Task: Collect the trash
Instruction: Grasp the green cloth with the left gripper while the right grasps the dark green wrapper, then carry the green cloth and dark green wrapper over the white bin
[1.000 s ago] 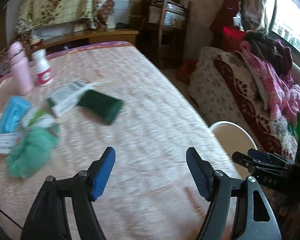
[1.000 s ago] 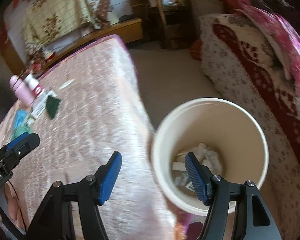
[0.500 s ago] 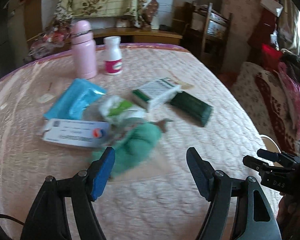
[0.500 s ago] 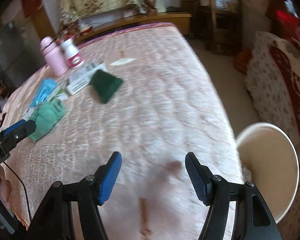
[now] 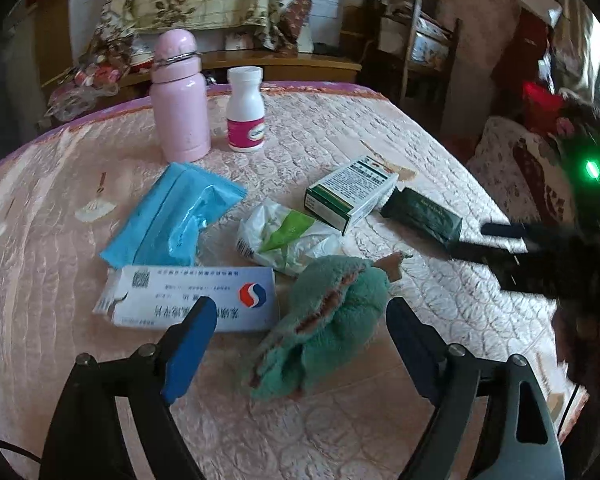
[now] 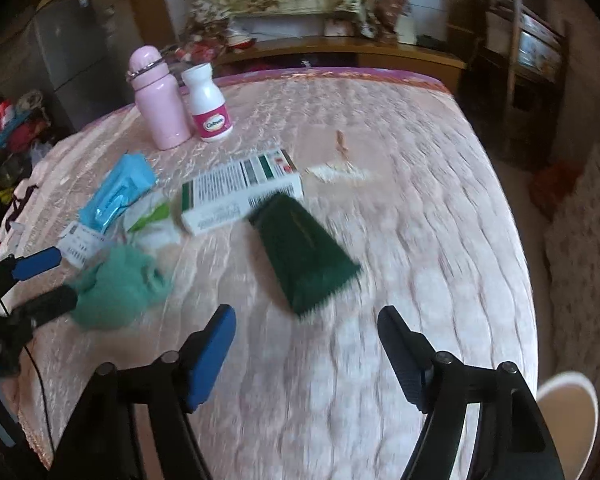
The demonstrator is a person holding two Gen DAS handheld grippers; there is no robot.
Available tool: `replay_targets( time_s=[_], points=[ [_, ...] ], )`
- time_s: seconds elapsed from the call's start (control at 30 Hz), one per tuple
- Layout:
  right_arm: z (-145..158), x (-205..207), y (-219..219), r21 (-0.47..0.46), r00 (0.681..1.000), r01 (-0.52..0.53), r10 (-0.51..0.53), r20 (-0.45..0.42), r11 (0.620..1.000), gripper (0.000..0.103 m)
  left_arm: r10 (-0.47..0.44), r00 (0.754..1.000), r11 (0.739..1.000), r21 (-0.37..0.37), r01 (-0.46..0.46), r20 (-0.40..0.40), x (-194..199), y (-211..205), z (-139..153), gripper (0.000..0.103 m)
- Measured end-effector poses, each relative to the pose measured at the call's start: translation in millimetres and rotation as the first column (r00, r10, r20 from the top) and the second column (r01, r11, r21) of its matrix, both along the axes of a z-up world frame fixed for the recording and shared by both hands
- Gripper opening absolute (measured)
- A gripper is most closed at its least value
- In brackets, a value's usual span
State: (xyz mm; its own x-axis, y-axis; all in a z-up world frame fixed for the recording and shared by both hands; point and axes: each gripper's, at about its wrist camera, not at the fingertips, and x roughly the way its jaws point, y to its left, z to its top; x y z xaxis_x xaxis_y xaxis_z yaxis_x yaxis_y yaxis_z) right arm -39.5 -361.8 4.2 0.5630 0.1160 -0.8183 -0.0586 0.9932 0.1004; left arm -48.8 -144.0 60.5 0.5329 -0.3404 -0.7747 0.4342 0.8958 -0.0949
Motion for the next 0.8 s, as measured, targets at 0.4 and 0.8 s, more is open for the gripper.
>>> replay_targets(
  time_s=[0.4, 0.8],
  points=[
    [-26.3, 62.1, 5.4, -0.028, 0.997, -0.059, 0.057, -0.049, 0.998, 0.076, -0.081, 0.995, 0.994, 0.065, 0.085, -0.051, 17.6, -34.3, -24.1, 0.059],
    [-6.8, -4.6, 0.3, -0.013, 0.998, -0.037, 0.037, 0.043, 0.999, 0.035, -0.043, 0.997, 0.998, -0.038, 0.040, -0.071, -19.3, -30.1, 1.2, 0.043]
  ],
)
